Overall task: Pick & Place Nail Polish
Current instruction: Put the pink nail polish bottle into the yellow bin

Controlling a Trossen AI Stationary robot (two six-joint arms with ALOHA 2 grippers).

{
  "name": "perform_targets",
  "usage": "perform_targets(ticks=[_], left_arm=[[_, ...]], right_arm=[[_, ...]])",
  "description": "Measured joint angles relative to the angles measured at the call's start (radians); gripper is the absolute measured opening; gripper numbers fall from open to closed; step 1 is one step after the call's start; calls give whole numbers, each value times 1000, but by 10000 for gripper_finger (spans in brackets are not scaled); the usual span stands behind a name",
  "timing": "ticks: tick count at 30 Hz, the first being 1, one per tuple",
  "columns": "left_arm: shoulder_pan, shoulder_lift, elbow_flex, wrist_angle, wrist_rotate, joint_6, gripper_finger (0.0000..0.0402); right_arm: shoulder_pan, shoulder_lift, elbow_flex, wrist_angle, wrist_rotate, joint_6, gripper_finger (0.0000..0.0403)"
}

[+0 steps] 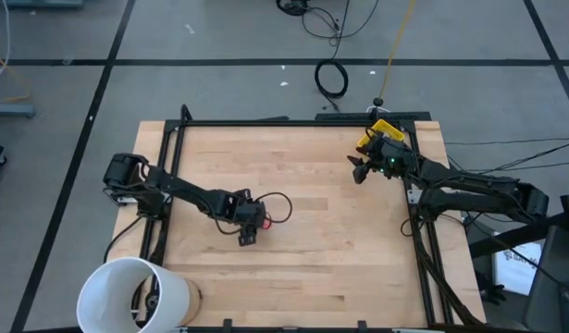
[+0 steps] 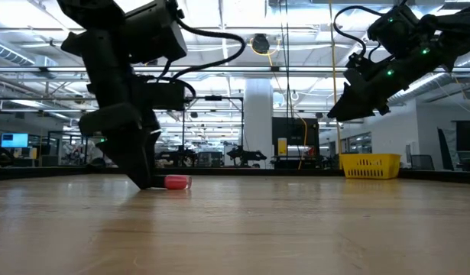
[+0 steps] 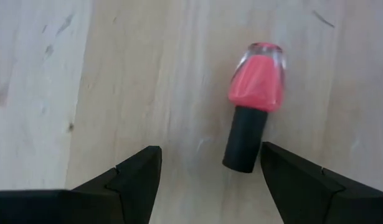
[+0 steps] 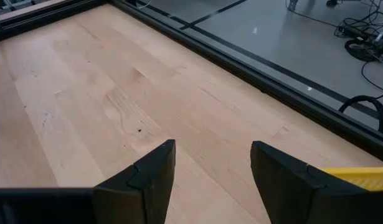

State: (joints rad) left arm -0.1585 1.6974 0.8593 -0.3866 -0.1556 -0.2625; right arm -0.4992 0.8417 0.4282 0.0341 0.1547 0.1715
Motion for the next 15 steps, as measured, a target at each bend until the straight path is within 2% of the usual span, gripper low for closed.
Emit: perform_targets(ticks=[7,11,15], left_arm=[[3,0,0,30,26,136,268],[12,2,-1,59,103,155,268],[22,2,-1,60,134,156,243]], right_arm=[[0,0,0,0,0,0,196],[0,0,0,0,0,0,196],[0,0,0,0,0,0,196]])
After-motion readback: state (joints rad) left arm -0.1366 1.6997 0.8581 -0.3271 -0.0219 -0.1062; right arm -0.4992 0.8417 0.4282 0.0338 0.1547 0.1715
